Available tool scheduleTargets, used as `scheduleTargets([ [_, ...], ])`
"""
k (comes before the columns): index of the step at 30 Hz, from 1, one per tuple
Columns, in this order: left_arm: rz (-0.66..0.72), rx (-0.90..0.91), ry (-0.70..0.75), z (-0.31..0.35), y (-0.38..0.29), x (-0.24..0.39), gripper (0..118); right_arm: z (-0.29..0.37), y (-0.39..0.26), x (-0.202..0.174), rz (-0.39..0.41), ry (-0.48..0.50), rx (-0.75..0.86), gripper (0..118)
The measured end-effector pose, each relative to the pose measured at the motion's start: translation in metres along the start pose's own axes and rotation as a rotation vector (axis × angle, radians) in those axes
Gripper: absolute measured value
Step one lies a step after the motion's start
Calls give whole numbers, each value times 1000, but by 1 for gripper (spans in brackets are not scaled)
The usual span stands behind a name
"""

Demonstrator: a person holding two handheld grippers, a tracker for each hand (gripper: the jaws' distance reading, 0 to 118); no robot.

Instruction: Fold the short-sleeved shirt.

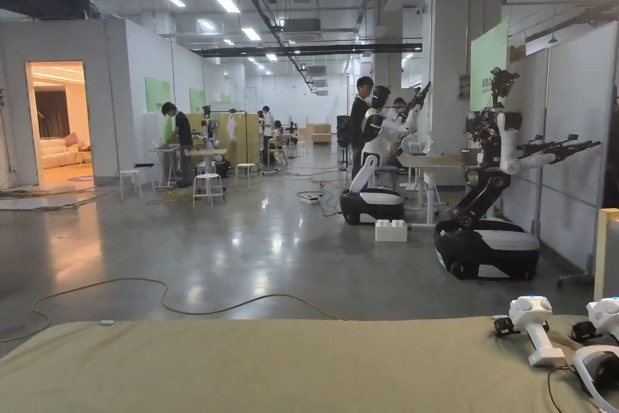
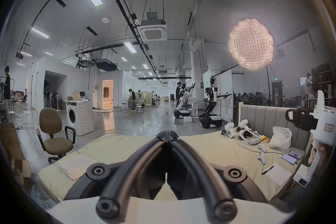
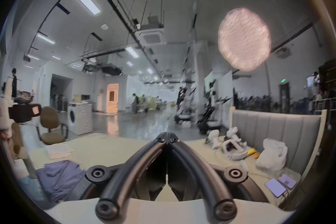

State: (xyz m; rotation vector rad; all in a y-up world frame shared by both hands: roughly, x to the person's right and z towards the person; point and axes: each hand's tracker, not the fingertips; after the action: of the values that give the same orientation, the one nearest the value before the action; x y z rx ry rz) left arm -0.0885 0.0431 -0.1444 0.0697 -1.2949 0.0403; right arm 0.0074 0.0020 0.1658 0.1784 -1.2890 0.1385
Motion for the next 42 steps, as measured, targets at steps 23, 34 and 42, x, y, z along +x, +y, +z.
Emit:
scheduleTargets([
  [23, -10, -6, 8, -5, -1, 2, 0, -9, 1, 14, 13, 30, -141, 0],
  [34, -633, 155, 168, -16, -28, 25, 0, -5, -2, -7, 526, 61, -88, 0],
  [42, -1721, 104, -125, -9, -141, 20, 0, 6, -71, -12, 1695, 244, 85, 0],
])
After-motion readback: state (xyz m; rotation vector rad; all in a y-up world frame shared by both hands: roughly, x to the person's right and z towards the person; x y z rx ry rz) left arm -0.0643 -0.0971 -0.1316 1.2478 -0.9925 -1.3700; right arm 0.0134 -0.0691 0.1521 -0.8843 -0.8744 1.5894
